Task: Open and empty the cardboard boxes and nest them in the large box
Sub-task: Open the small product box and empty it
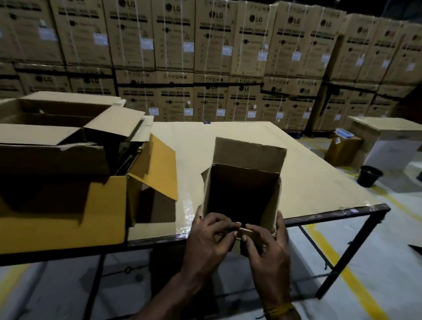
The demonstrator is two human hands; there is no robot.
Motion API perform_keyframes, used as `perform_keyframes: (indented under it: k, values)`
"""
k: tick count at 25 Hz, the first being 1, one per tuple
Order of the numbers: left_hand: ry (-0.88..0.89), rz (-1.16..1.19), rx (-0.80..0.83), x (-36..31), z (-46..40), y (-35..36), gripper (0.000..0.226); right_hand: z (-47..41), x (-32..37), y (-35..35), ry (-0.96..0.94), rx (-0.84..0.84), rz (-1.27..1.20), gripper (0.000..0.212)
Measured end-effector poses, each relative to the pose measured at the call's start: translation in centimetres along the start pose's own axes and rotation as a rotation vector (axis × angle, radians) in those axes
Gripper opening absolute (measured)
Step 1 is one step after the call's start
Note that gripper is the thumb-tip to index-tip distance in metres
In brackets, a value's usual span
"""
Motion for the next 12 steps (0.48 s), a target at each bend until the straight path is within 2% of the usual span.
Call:
perform_keyframes:
  k: [5, 12]
  values:
    - [0.076, 0.012, -0.034, 0.5, -0.8, -6.3, 0.020, 0.2, 5.7, 2.8, -0.074, -0.069, -0.001, 0.032]
    - [0.271, 0.085, -0.130, 2.5, -4.9, -19.7, 0.016, -1.6, 17.1, 10.7, -0.224, -0.218, -0.007, 0.038]
Point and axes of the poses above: each hand's wrist, its own z-axis away from the middle knuckle, its own y-axis out of the palm, x = y × z, the point moved 2 cm from there along -z, towards the middle knuckle, and after that the axes turned 6 degrees about -y, right-handed, at the moved point
